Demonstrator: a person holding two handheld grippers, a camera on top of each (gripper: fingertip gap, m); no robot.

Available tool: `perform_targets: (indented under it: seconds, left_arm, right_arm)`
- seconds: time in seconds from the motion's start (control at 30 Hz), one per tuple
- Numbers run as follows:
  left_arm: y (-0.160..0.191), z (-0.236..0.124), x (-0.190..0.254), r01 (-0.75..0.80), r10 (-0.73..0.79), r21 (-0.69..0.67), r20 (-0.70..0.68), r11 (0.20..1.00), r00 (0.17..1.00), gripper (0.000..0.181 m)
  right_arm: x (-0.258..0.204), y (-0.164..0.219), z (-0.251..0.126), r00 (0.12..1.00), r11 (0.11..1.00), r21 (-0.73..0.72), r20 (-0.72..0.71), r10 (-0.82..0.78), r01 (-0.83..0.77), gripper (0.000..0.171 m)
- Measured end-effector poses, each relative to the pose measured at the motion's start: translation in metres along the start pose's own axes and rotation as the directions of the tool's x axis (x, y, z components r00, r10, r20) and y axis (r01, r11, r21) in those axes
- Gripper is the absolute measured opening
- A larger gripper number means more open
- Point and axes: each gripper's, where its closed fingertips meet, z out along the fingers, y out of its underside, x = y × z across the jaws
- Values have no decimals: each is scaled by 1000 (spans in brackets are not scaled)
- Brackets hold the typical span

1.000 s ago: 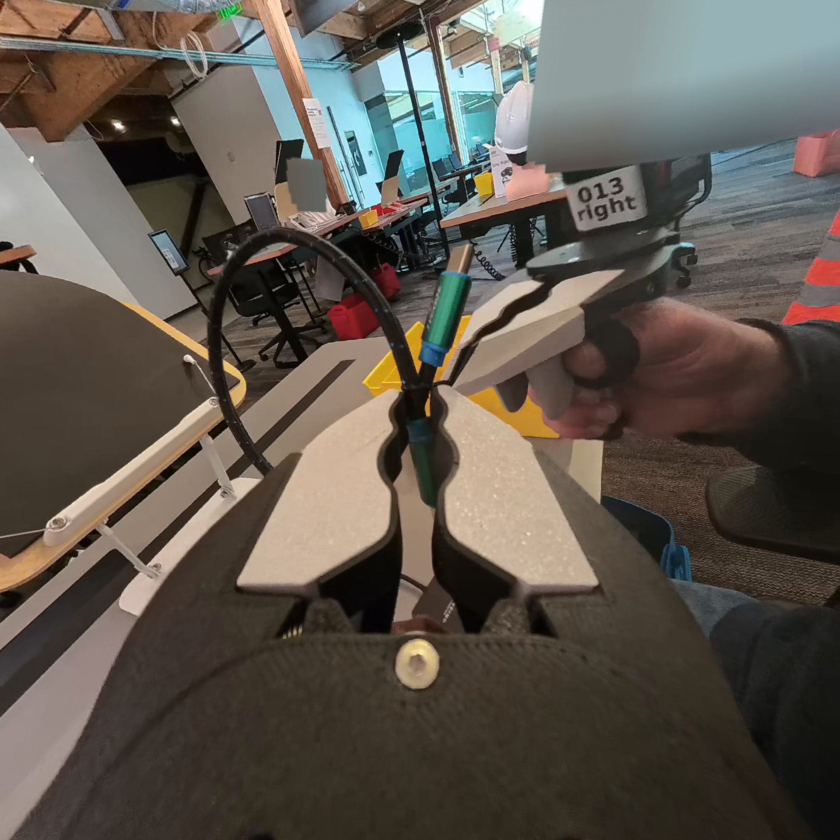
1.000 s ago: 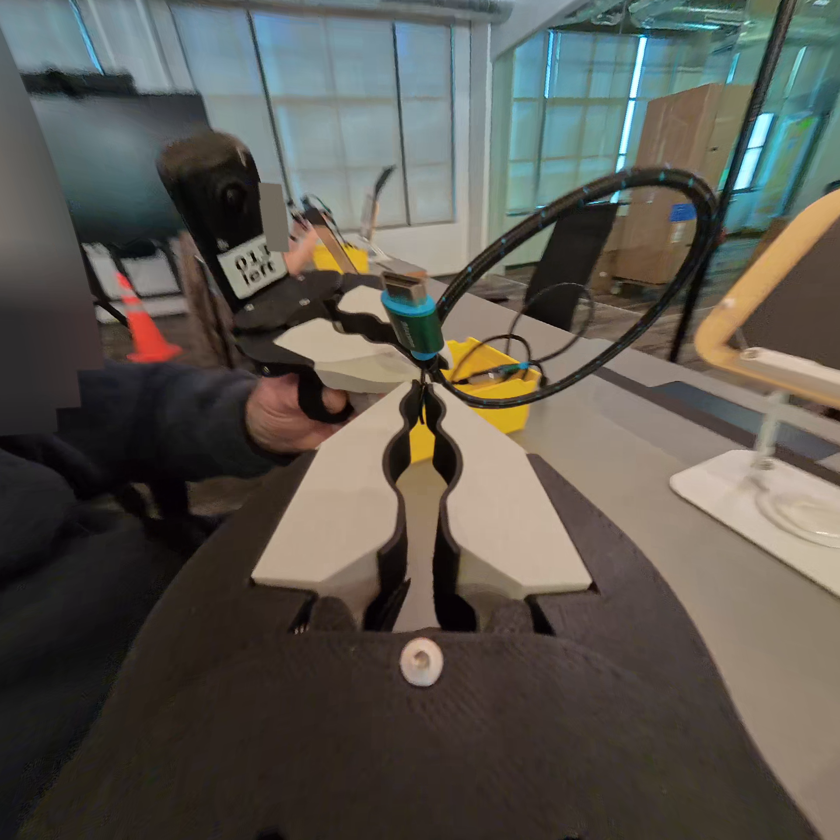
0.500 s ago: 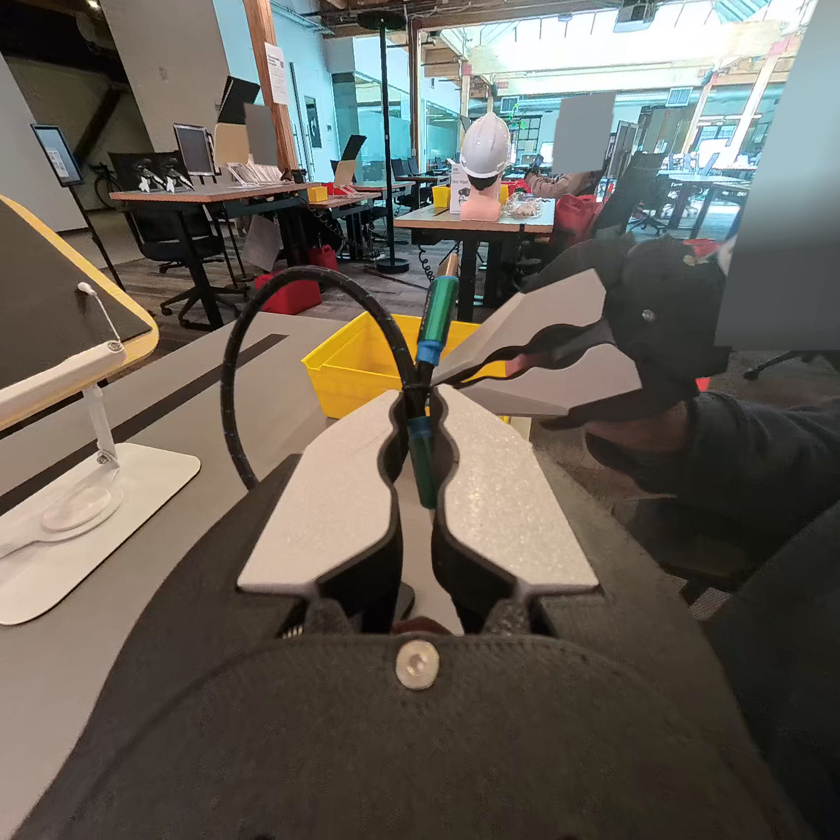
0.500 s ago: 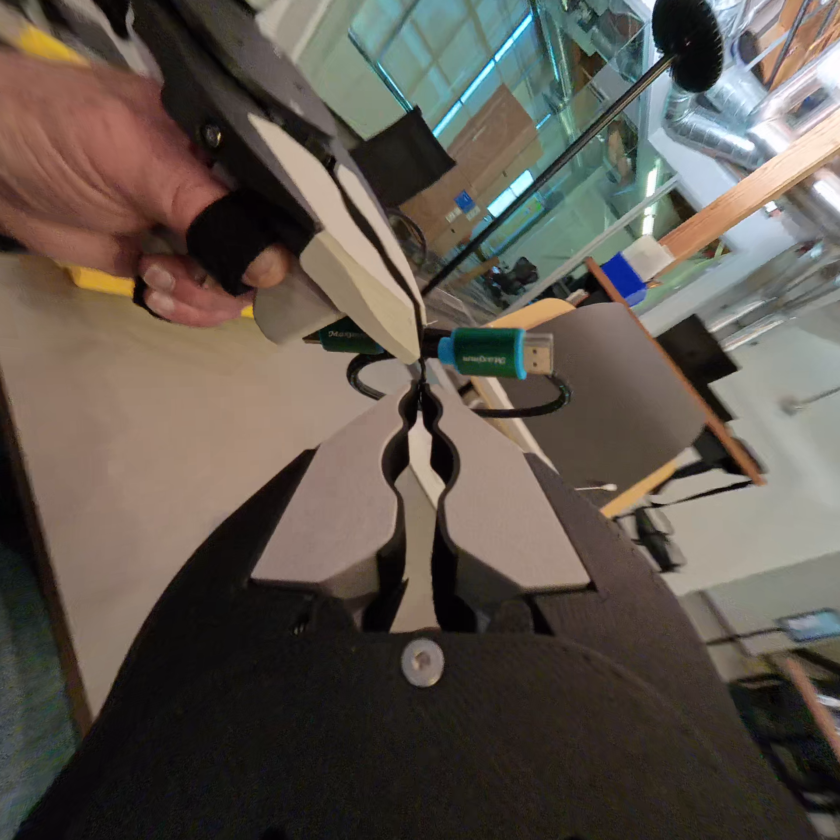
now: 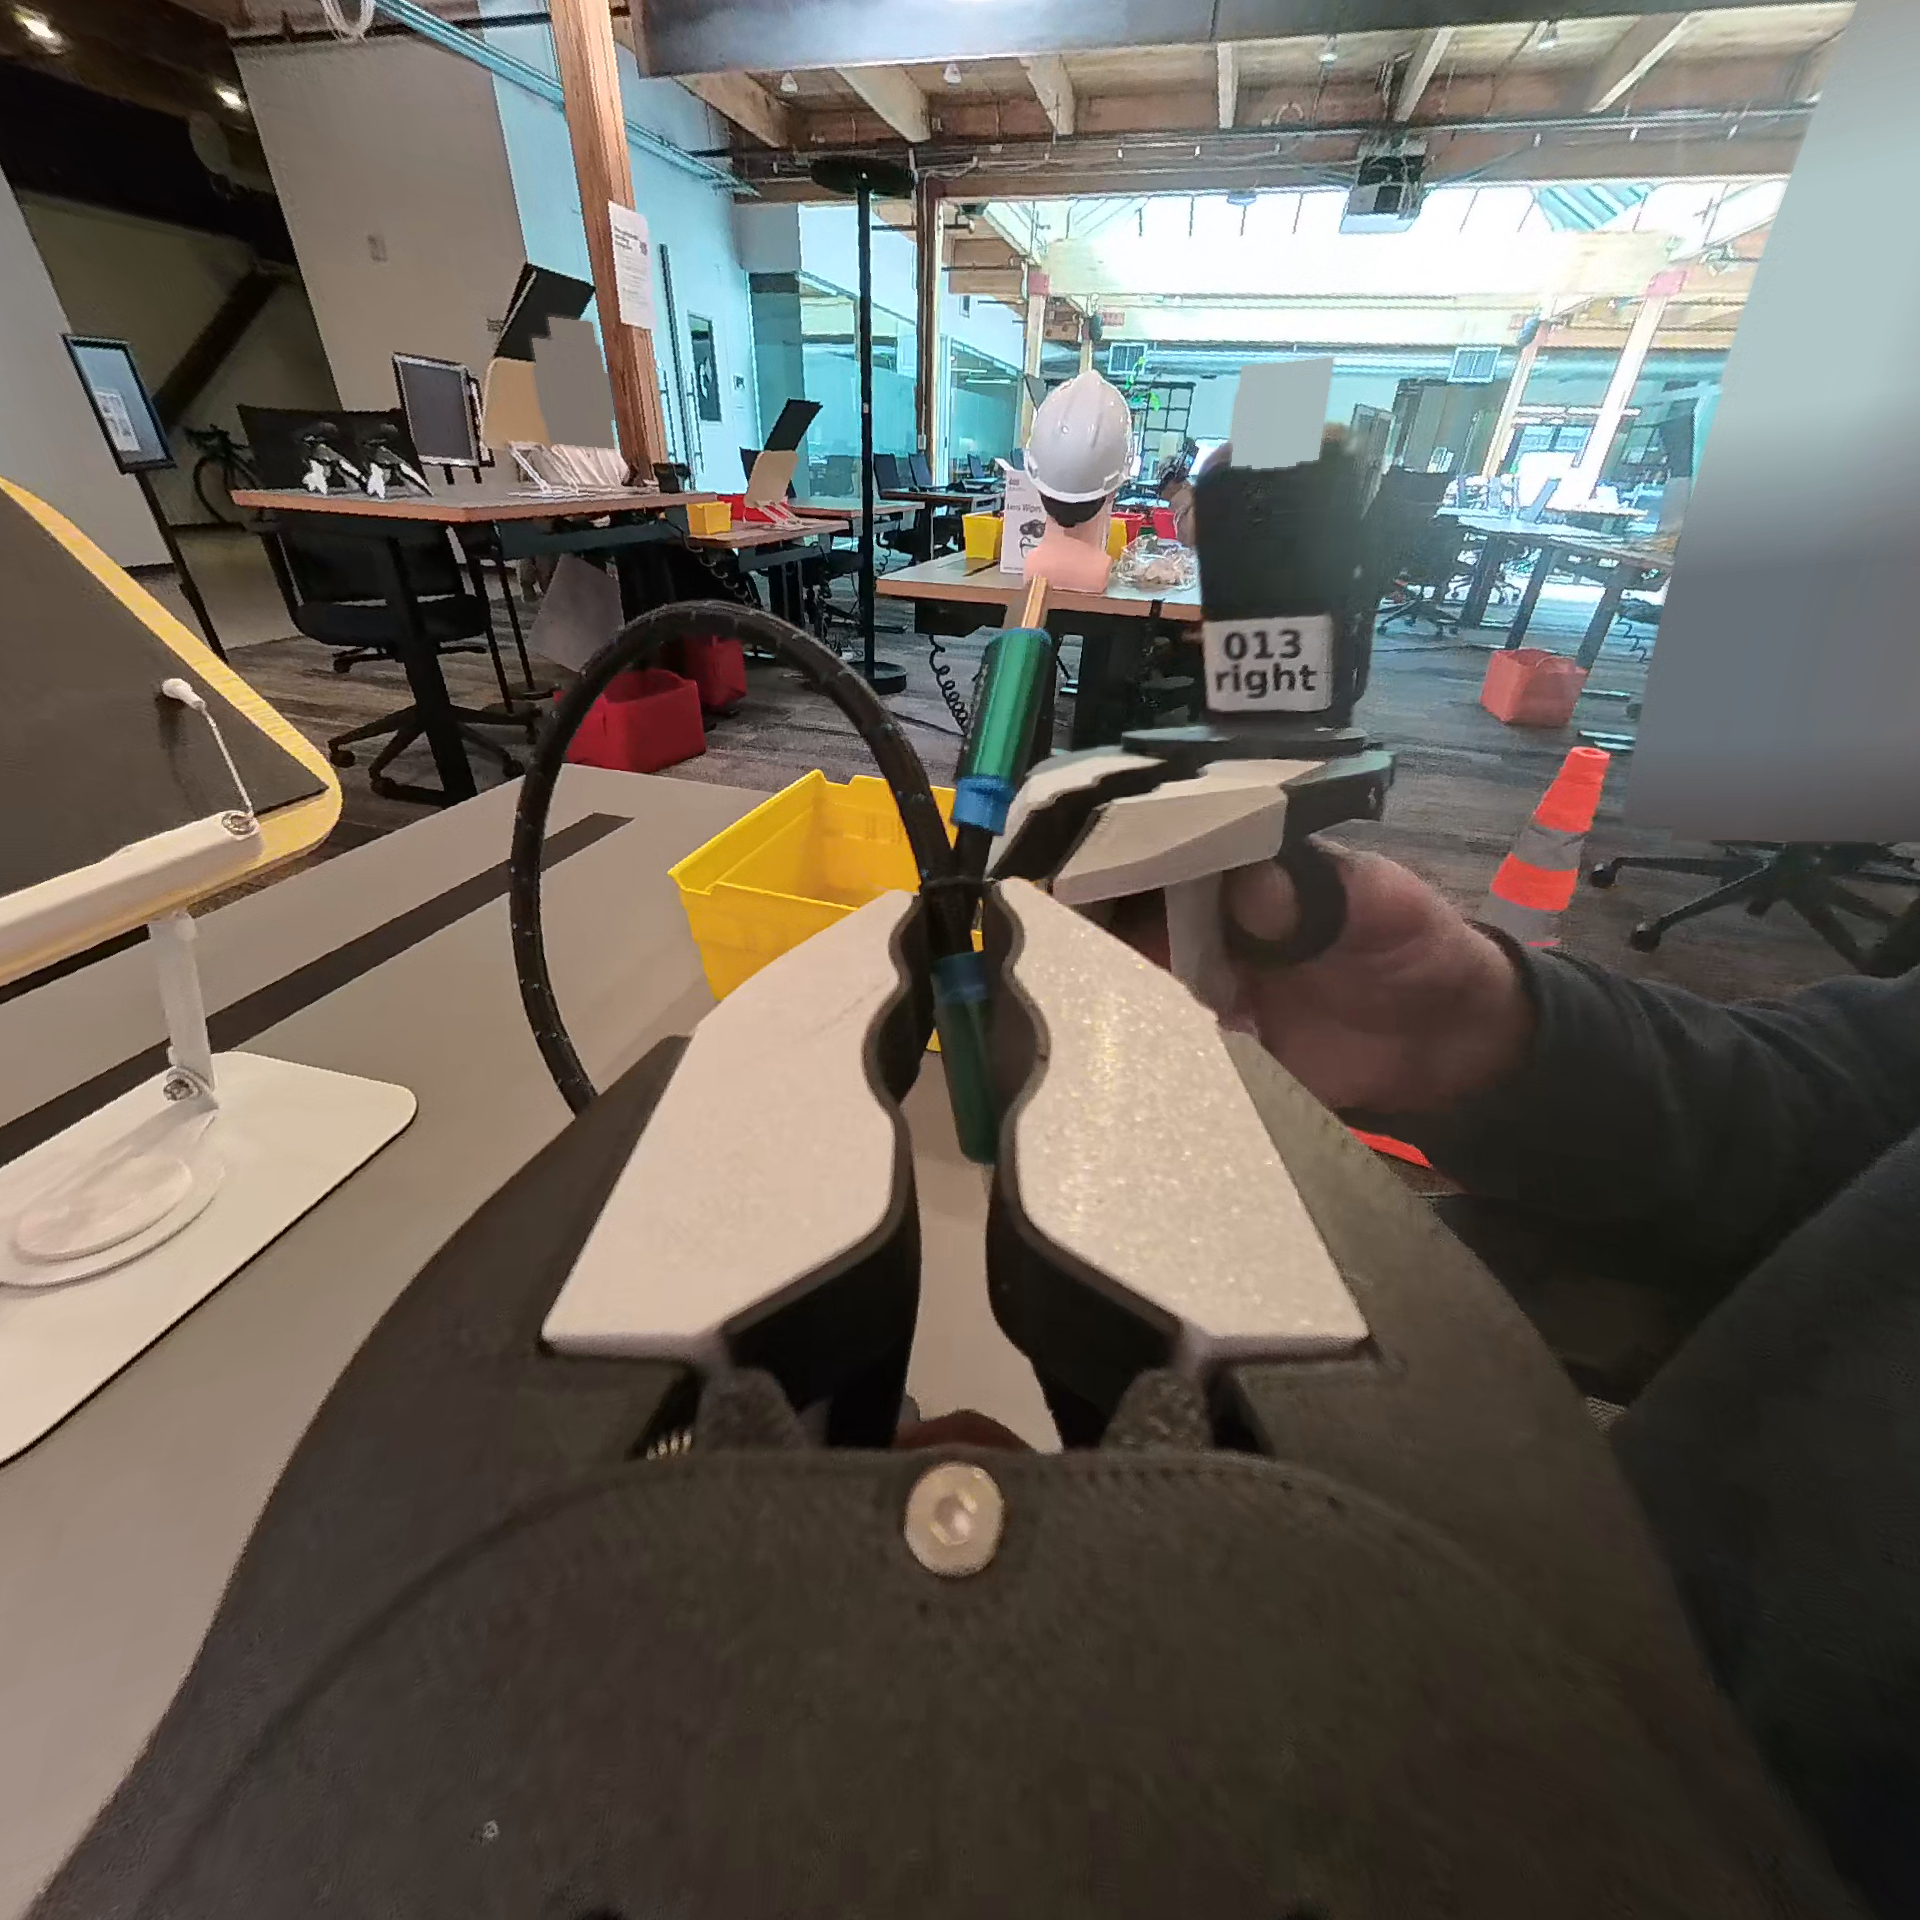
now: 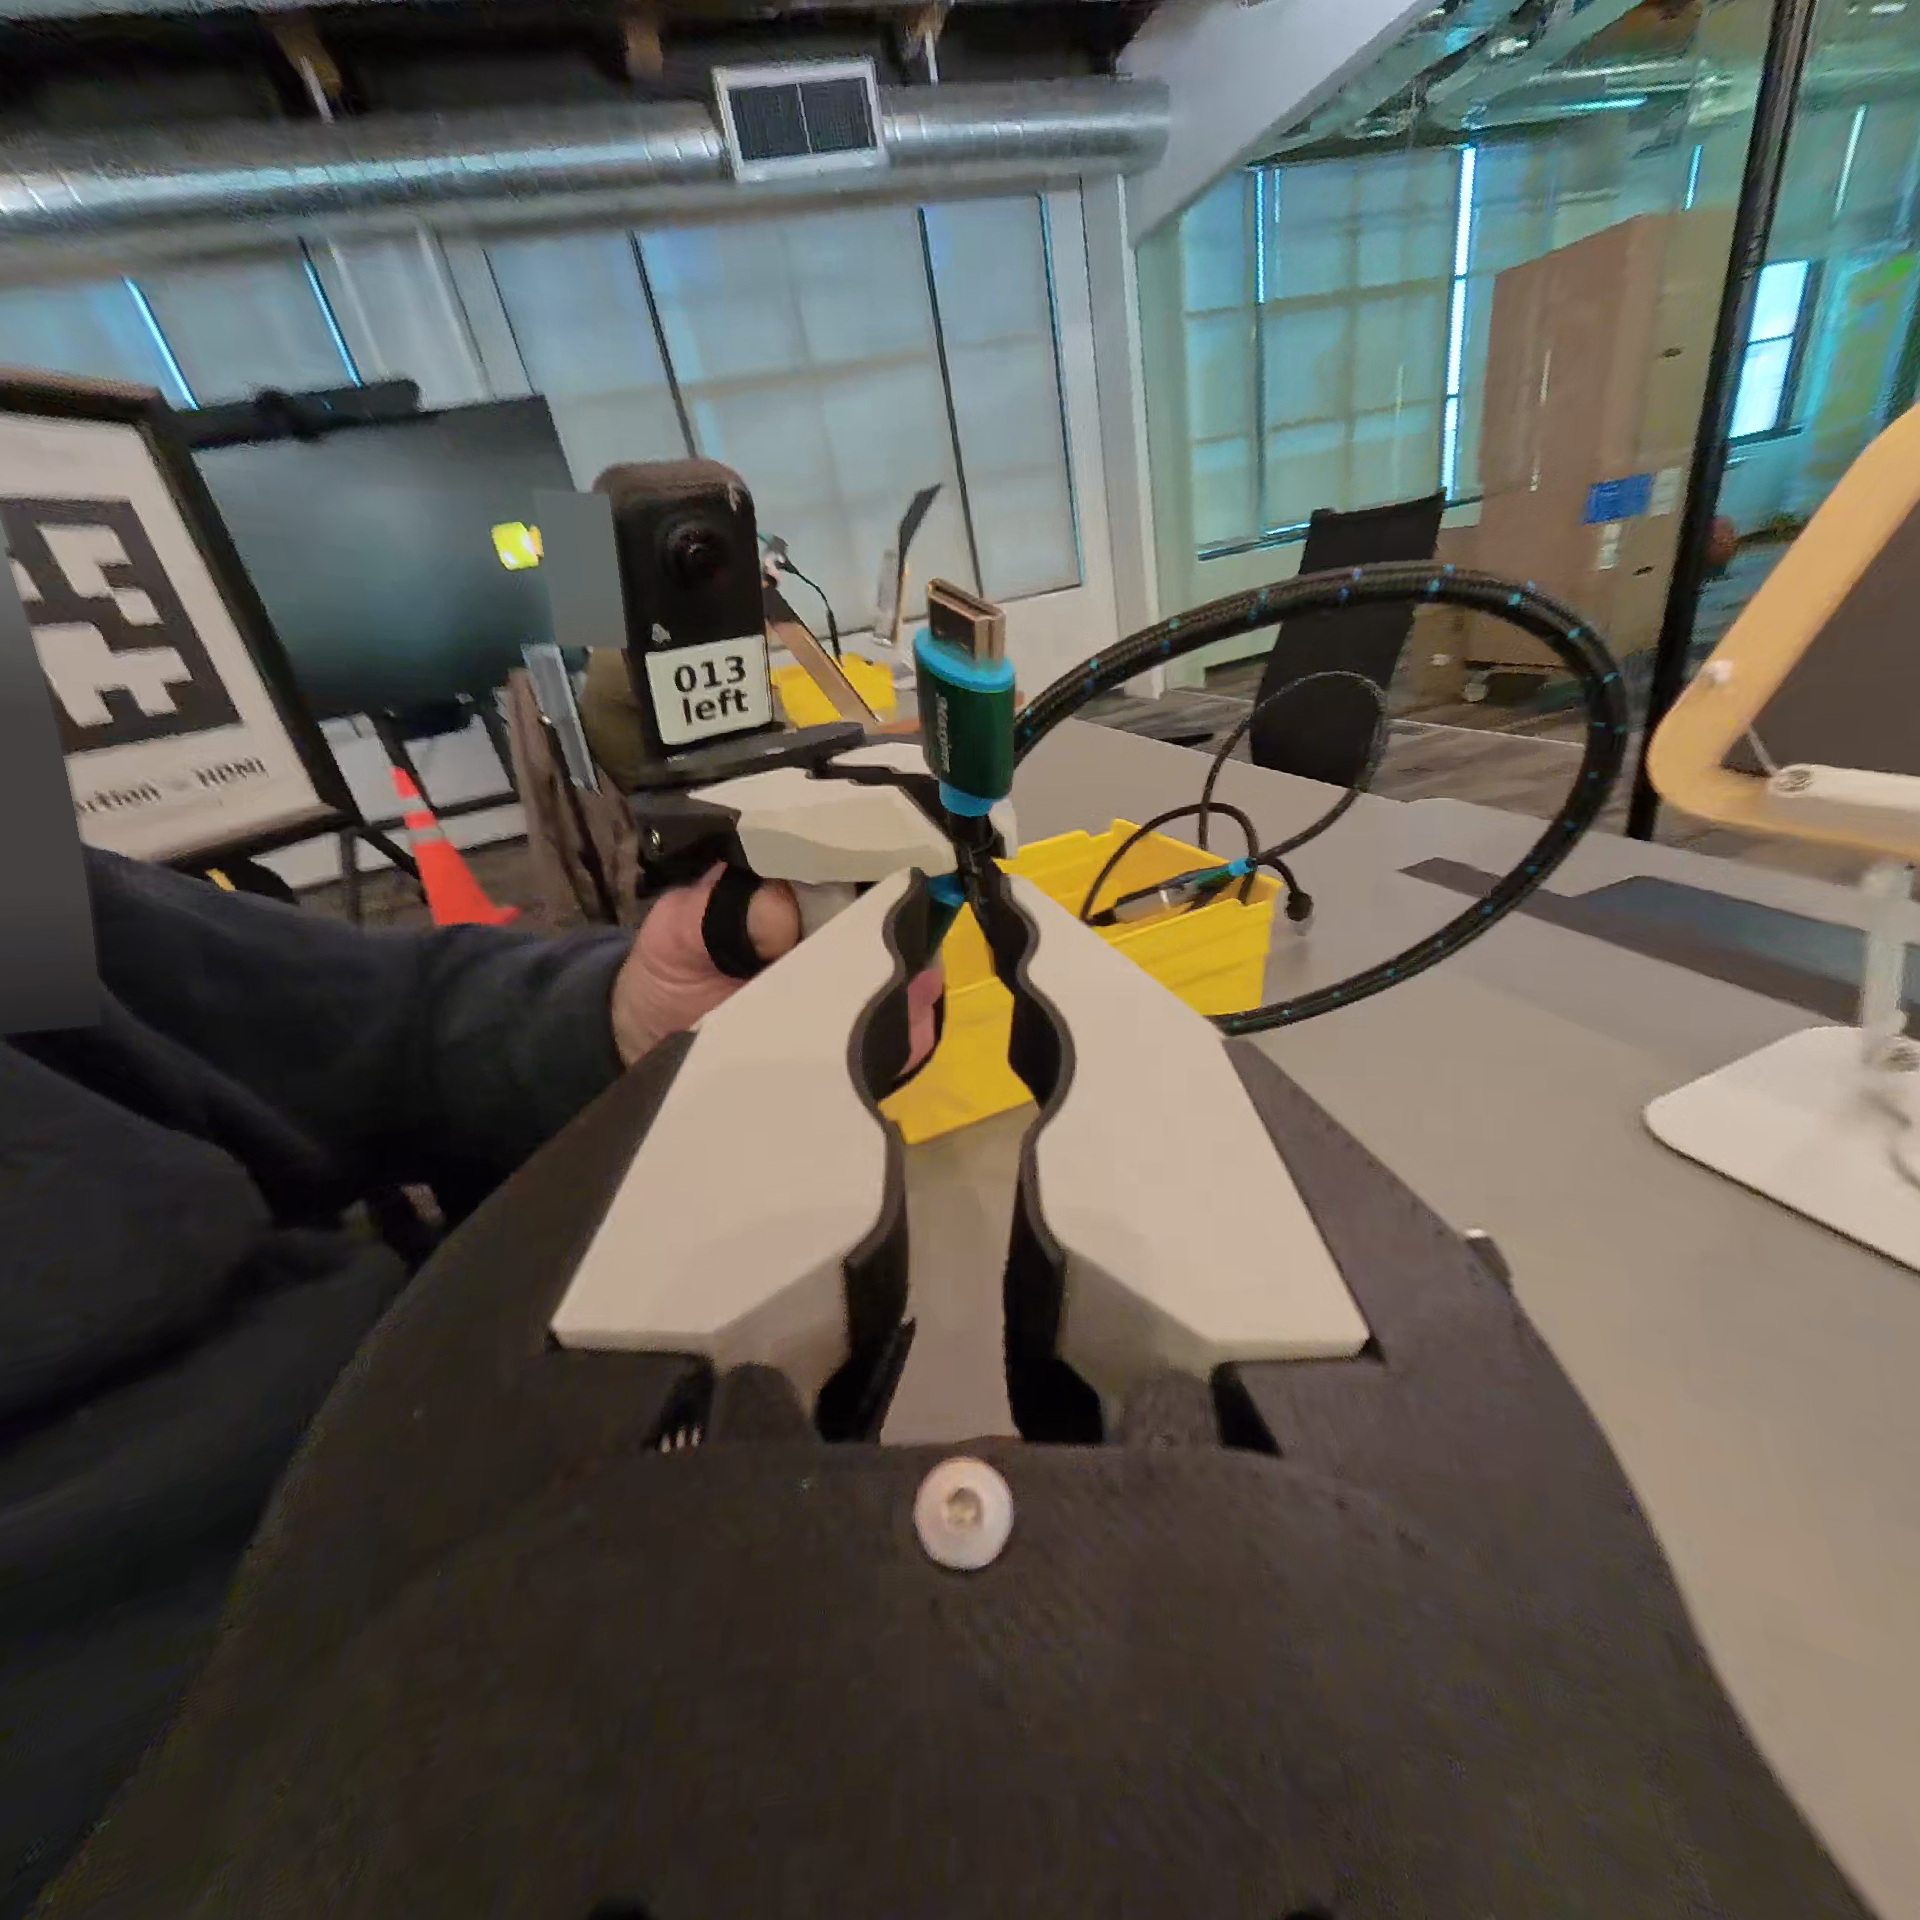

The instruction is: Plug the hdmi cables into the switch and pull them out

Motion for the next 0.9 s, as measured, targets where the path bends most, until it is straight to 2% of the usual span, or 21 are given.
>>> perform_targets:
  seconds: [0.4, 0.6, 0.9]
  left_arm:
    - [-2, -1, 2, -16, 16, 15, 4, 1000, 1000, 9]
    - [-2, -1, 3, -16, 16, 18, 3, 1000, 1000, 9]
    - [-1, 0, 2, -7, 7, 19, 4, 1000, 1000, 9]
  right_arm:
    - [-1, 2, 4, 970, 974, 51, 110, 215, -221, 13]
    - [-2, -3, 1, 957, 961, 86, 148, 249, -263, 2]
    - [-2, -4, 1, 959, 962, 97, 149, 240, -255, 0]
